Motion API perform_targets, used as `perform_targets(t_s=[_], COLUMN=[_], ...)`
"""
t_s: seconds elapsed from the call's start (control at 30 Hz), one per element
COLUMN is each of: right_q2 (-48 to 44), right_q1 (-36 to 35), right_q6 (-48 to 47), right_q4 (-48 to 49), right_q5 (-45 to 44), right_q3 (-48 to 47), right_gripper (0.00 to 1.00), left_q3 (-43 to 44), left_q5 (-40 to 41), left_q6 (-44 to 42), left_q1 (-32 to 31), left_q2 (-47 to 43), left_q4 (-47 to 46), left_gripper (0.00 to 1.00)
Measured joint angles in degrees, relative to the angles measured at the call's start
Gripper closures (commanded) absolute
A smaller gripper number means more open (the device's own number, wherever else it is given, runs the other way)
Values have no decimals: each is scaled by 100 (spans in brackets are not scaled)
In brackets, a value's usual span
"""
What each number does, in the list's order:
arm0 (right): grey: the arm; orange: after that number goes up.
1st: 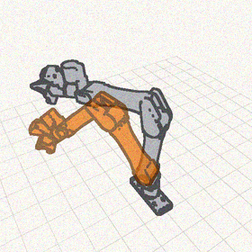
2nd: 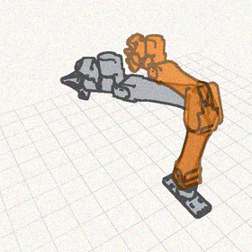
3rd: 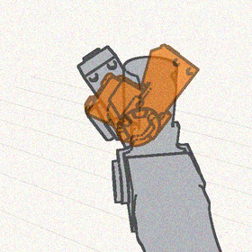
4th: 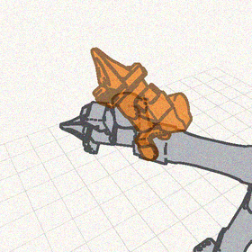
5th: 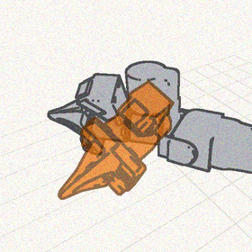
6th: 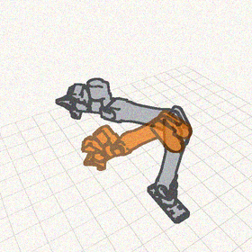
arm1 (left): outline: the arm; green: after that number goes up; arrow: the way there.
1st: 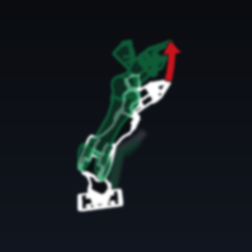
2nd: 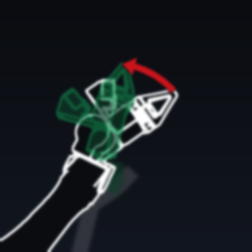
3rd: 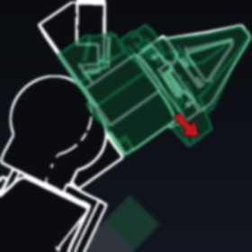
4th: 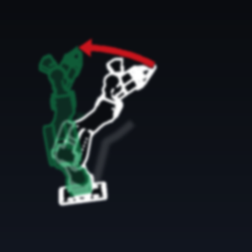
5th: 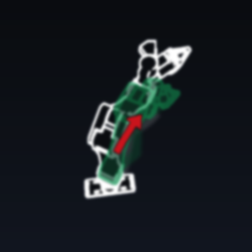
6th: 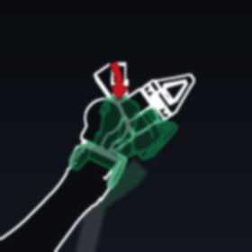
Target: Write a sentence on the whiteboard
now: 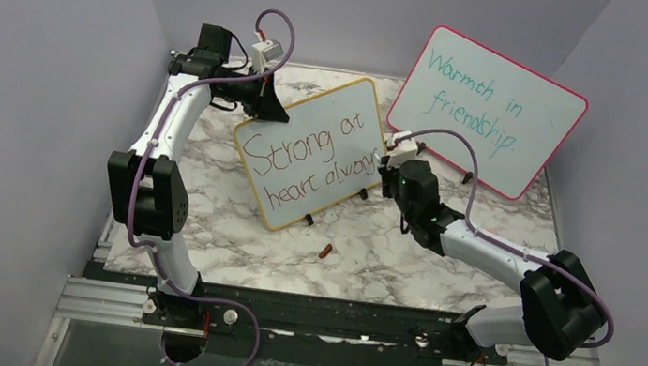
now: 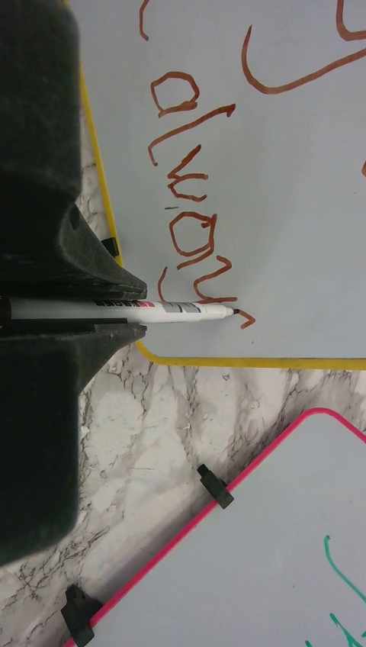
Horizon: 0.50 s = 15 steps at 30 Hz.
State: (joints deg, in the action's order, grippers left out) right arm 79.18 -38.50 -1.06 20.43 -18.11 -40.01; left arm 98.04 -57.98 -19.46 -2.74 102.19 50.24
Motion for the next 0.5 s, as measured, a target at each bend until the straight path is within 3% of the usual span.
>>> perform_targets(t_s=[0.5], right_q2=[-9], right_q1=[0], right_q6=[149], right_q4=[-186], right_q5=[-203], right_q3=[55], right_gripper=[99], left_q3=[0], left_q5=[0], left_q6=[2], left_q1=[0], left_q2=[0], left_q4=[0], left_gripper=[100])
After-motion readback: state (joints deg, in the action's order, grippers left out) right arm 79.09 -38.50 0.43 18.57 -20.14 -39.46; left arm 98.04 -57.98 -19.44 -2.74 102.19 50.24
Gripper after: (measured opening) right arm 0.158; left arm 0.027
